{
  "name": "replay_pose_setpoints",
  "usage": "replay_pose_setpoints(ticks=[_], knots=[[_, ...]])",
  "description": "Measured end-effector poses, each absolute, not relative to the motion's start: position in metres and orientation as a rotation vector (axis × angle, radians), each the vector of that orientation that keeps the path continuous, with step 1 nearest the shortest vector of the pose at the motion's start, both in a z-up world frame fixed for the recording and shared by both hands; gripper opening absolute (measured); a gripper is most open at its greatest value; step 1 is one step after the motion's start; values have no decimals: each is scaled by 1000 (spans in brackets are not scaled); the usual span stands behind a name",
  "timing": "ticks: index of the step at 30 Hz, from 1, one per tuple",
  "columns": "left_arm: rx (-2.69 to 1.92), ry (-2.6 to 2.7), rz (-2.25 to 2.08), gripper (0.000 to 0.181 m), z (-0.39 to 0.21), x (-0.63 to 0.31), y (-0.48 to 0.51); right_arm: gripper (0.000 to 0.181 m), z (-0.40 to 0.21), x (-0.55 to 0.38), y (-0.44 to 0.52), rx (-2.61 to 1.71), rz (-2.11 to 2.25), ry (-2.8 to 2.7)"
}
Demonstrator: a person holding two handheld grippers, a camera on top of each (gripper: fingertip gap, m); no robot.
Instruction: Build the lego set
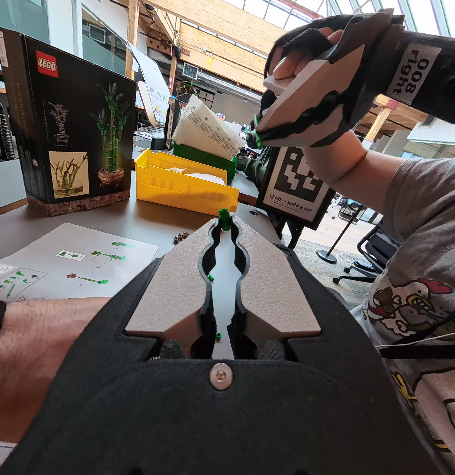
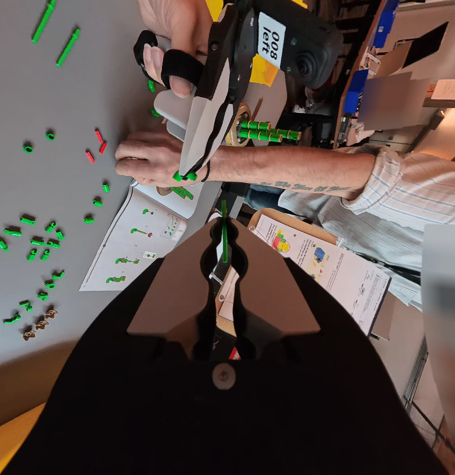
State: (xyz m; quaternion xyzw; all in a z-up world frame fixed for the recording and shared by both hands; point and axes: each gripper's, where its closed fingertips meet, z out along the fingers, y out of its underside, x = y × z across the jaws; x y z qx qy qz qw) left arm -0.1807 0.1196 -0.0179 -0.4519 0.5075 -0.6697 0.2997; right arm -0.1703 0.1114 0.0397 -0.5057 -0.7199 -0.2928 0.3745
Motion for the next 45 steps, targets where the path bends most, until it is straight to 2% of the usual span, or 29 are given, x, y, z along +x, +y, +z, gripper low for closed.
replay_pose_setpoints(ticks=[15, 45], knots=[[-1191, 1417, -1813, 5, -19, -182, 108, 1, 3, -183, 119, -1278, -620, -2141], [-1135, 1504, -1791, 6, -21, -184, 95, 1, -12, -186, 109, -1277, -614, -2274]])
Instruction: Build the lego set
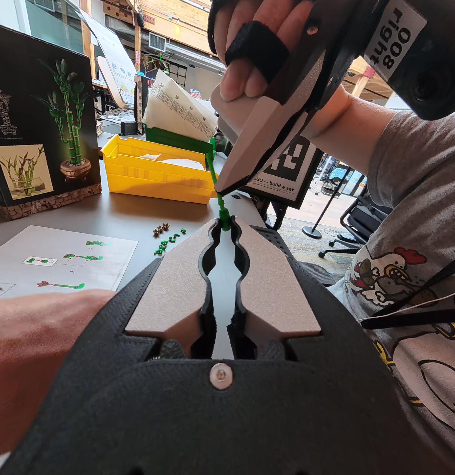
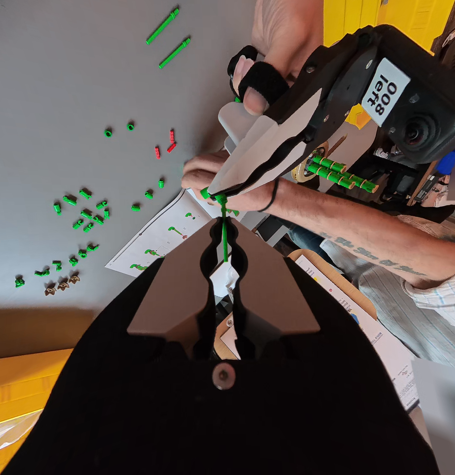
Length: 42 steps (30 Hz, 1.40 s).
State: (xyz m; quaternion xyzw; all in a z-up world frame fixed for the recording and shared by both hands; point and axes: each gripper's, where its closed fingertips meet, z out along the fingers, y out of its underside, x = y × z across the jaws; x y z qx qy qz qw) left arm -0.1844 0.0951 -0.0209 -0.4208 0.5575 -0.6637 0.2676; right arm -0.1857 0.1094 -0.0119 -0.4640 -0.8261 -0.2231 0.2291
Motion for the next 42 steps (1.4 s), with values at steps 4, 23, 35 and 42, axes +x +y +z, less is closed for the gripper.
replay_pose_setpoints(ticks=[4, 23, 35, 42], knots=[[-1097, 1509, -1766, 5, -20, -186, 94, 1, -8, -187, 108, -1264, -626, -2264], [-1193, 1446, -1703, 5, -31, -197, 130, 1, 26, -161, 116, -1293, -739, -2116], [-1210, 1464, -1734, 5, -38, -191, 126, 1, 5, -156, 117, -1298, -724, -2116], [-1200, 1479, -1747, 5, -37, -192, 121, 1, 7, -149, 114, -1315, -733, -2096]])
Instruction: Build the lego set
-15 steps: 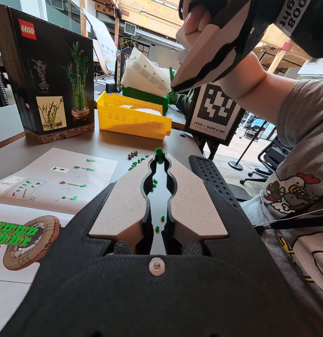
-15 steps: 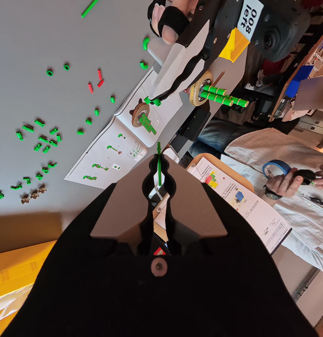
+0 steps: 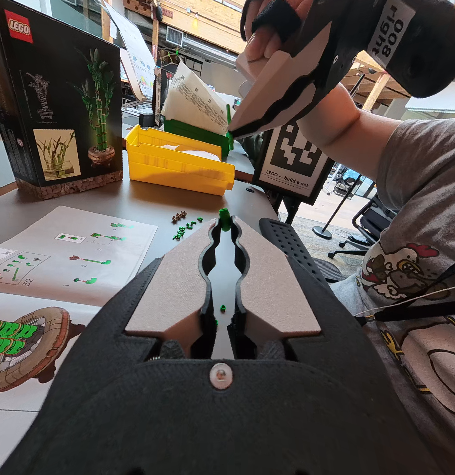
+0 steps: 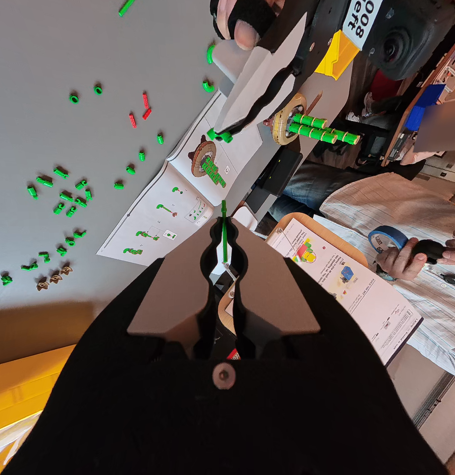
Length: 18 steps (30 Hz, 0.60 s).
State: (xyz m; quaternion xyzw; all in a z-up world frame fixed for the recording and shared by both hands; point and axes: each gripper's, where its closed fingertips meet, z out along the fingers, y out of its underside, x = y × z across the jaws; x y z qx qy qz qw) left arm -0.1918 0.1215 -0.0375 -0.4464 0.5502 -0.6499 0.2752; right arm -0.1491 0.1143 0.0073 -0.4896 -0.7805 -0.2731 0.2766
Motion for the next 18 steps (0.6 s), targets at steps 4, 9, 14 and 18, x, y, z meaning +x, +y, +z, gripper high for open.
replay_pose_setpoints(ticks=[4, 9, 14, 18], knots=[[-1189, 1493, -1752, 5, -37, -194, 119, 1, 5, -146, 112, -1327, -731, -2086], [-1181, 1504, -1761, 5, -35, -197, 118, 1, -2, -140, 107, -1343, -731, -2083], [-1138, 1506, -1758, 5, -26, -207, 117, 1, -7, -131, 100, -1368, -742, -2062], [-1143, 1506, -1766, 5, -25, -208, 118, 1, -4, -121, 95, -1390, -757, -2031]])
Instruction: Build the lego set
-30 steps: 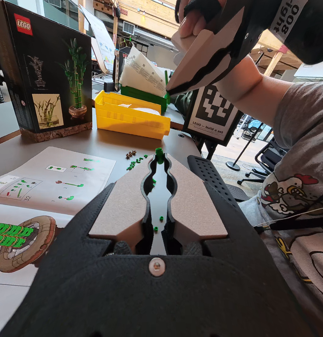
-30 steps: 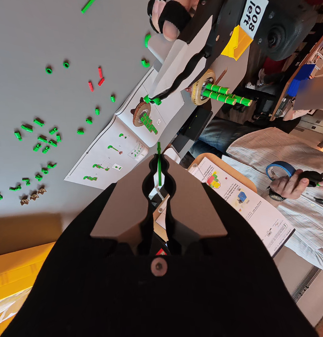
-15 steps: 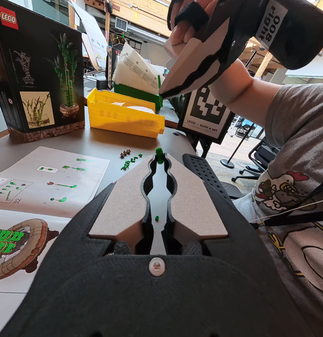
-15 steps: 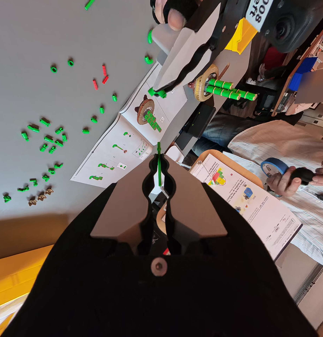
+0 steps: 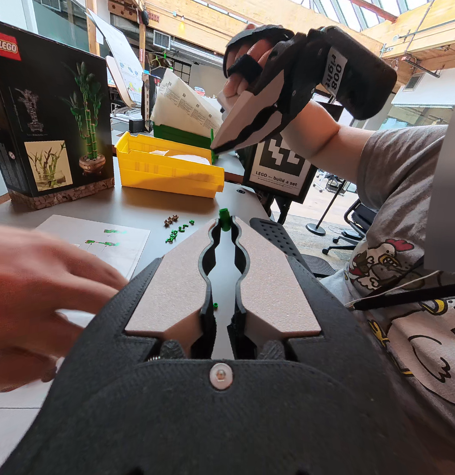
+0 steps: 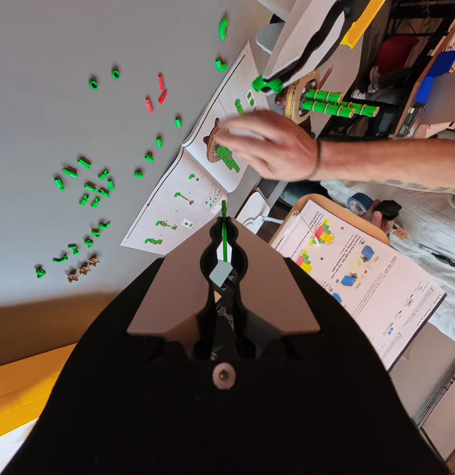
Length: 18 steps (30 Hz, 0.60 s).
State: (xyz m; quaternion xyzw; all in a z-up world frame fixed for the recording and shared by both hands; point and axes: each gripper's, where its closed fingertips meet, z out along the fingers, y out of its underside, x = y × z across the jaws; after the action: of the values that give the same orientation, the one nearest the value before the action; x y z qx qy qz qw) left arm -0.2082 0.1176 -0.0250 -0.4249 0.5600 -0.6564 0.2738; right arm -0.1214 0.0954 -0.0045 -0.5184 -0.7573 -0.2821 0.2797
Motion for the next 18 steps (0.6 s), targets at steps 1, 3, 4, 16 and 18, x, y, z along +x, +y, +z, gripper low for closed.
replay_pose_setpoints(ticks=[1, 3, 4, 16, 18], knots=[[-1148, 1512, -1765, 5, -27, -207, 117, 1, -3, -119, 95, -1394, -759, -2020], [-1157, 1519, -1768, 5, -29, -206, 117, 1, -1, -113, 95, -1405, -769, -2000], [-1162, 1524, -1772, 5, -31, -205, 116, 2, 0, -110, 95, -1407, -773, -1994], [-1178, 1595, -1742, 6, -38, -205, 108, 2, -5, -108, 89, -1372, -808, -2014], [-1184, 1578, -1744, 5, -36, -206, 111, 2, -4, -108, 90, -1364, -822, -2020]])
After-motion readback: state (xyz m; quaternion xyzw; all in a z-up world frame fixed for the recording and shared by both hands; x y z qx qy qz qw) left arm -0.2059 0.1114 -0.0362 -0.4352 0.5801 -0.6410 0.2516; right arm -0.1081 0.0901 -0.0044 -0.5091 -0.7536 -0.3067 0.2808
